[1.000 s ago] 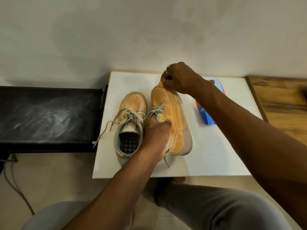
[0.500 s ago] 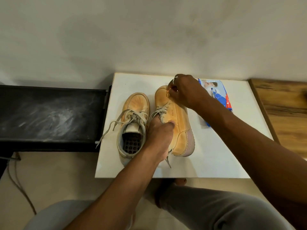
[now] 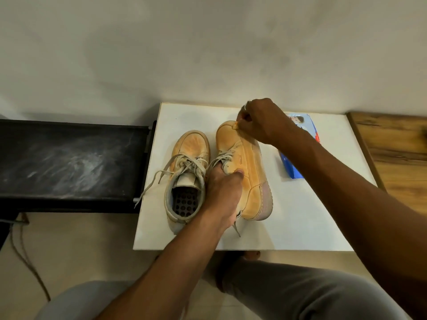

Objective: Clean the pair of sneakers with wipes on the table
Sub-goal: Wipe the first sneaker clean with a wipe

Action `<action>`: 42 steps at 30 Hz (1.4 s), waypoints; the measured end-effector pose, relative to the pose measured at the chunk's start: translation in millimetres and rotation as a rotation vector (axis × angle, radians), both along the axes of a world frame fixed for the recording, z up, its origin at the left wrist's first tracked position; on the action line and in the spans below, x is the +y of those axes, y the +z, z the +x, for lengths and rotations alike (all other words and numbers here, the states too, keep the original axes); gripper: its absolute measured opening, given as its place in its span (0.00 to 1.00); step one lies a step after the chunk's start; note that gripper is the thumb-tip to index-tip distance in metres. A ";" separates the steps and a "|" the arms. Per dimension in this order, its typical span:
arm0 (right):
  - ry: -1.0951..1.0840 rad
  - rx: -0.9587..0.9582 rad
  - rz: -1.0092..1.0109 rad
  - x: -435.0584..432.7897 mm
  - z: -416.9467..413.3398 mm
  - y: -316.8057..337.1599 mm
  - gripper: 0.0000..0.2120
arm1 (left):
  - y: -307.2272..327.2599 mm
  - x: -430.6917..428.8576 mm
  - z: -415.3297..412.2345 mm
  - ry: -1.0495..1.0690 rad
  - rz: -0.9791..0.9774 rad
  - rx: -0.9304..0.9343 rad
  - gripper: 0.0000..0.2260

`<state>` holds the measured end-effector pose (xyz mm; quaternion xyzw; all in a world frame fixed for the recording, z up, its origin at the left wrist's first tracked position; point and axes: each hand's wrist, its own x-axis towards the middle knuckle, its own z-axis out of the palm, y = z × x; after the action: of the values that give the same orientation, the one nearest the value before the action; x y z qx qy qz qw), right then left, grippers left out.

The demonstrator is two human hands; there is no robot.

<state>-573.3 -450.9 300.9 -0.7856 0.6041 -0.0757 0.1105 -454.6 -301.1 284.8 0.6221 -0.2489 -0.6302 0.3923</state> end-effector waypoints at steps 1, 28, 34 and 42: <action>0.007 -0.002 0.004 7.3 -4.6 1.3 0.11 | 0.1 0.0 0.1 -0.005 -0.003 -0.005 0.21; 0.019 -0.107 -0.084 99.7 -12.6 -9.3 0.14 | 0.7 -0.1 0.6 -0.024 -0.020 -0.016 0.20; -0.010 -0.083 0.087 118.2 -13.6 0.6 0.14 | -0.4 1.0 0.7 -0.003 0.006 -0.005 0.21; 0.020 -0.041 0.086 138.5 -14.7 -1.8 0.16 | 1.9 2.9 0.5 -0.003 -0.012 0.005 0.22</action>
<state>-587.9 -312.4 299.1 -0.7845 0.5964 -0.0646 0.1571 -454.1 -298.3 286.7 0.6179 -0.2528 -0.6307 0.3956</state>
